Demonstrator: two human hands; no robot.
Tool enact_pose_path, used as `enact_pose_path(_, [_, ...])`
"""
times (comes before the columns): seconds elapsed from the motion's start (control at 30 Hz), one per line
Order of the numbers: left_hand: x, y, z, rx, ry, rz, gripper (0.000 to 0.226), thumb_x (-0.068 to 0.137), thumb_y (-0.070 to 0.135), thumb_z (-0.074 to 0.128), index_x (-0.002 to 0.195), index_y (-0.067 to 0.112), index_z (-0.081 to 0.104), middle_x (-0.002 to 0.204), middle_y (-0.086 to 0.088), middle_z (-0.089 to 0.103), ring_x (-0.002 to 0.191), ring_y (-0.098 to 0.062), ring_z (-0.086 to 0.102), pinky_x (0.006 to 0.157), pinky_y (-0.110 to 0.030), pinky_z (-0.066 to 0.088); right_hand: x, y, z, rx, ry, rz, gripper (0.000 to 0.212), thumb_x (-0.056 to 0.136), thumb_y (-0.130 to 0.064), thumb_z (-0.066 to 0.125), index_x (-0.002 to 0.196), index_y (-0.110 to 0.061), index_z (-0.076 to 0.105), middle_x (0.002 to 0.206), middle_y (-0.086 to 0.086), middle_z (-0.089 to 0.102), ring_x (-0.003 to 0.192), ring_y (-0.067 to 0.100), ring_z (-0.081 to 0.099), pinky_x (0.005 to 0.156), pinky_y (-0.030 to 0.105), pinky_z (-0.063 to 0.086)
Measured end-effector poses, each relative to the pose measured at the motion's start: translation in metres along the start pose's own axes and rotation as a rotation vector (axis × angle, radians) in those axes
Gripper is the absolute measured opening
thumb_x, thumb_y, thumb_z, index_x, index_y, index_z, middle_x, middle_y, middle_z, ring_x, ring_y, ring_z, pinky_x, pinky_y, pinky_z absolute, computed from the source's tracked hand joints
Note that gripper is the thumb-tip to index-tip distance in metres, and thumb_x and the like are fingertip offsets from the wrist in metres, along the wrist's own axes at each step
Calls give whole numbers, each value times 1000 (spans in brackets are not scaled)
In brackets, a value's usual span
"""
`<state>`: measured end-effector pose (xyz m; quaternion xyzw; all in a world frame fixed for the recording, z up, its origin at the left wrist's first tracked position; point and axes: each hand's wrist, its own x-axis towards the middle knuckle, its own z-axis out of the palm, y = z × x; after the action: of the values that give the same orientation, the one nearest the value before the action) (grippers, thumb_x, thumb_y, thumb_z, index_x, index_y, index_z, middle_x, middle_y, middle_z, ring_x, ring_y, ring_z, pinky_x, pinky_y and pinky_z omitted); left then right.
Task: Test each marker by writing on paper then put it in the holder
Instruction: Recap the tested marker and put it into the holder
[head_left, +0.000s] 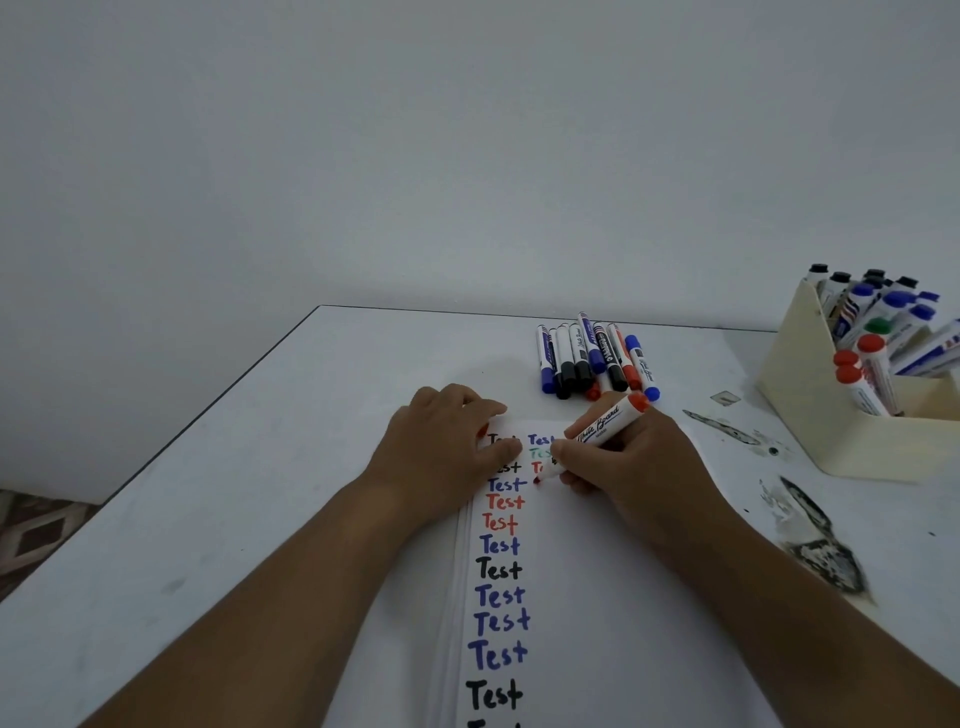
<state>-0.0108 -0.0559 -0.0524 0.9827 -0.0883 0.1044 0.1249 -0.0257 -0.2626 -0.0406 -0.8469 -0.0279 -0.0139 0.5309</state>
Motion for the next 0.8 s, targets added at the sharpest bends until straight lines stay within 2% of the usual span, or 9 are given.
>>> enact_pose_path(0.13, [1, -3, 4, 34, -68, -38, 62, 93, 73, 32, 147, 42, 39, 152, 6, 37, 140, -20, 29, 111, -46, 22, 1, 0, 0, -39, 39, -3, 29, 83, -29, 79, 98, -8, 67, 80, 10, 75, 77, 29, 74, 80, 44, 62])
enact_pose_path(0.27, [1, -6, 7, 63, -148, -71, 71, 89, 80, 21, 153, 52, 9, 165, -3, 16, 152, -29, 11, 121, -56, 9, -2, -5, -4, 31, 42, 29, 22, 86, -24, 77, 98, -8, 68, 80, 8, 74, 74, 26, 74, 72, 31, 61])
enact_pose_path(0.4, [2, -5, 9, 114, -190, -93, 71, 85, 85, 12, 147, 59, -10, 167, -6, -5, 153, -37, -3, 118, -63, 0, -2, -5, -2, 15, 35, 54, 25, 86, -25, 78, 100, -7, 66, 83, 11, 74, 79, 32, 74, 78, 40, 63])
enact_pose_path(0.5, [1, -3, 9, 152, -219, -117, 75, 79, 89, 7, 145, 61, -15, 166, -6, -13, 152, -39, -9, 116, -65, -4, -3, -4, 0, -19, 40, 46, 28, 85, -26, 79, 101, -7, 66, 82, 10, 73, 79, 31, 74, 80, 42, 63])
enact_pose_path(0.8, [1, -4, 8, 183, -279, -111, 74, 81, 88, 6, 148, 60, -5, 167, -5, -7, 152, -36, -11, 118, -65, -5, -3, -5, -2, -54, 39, 38, 29, 85, -24, 78, 102, -5, 66, 83, 12, 74, 79, 32, 74, 81, 46, 62])
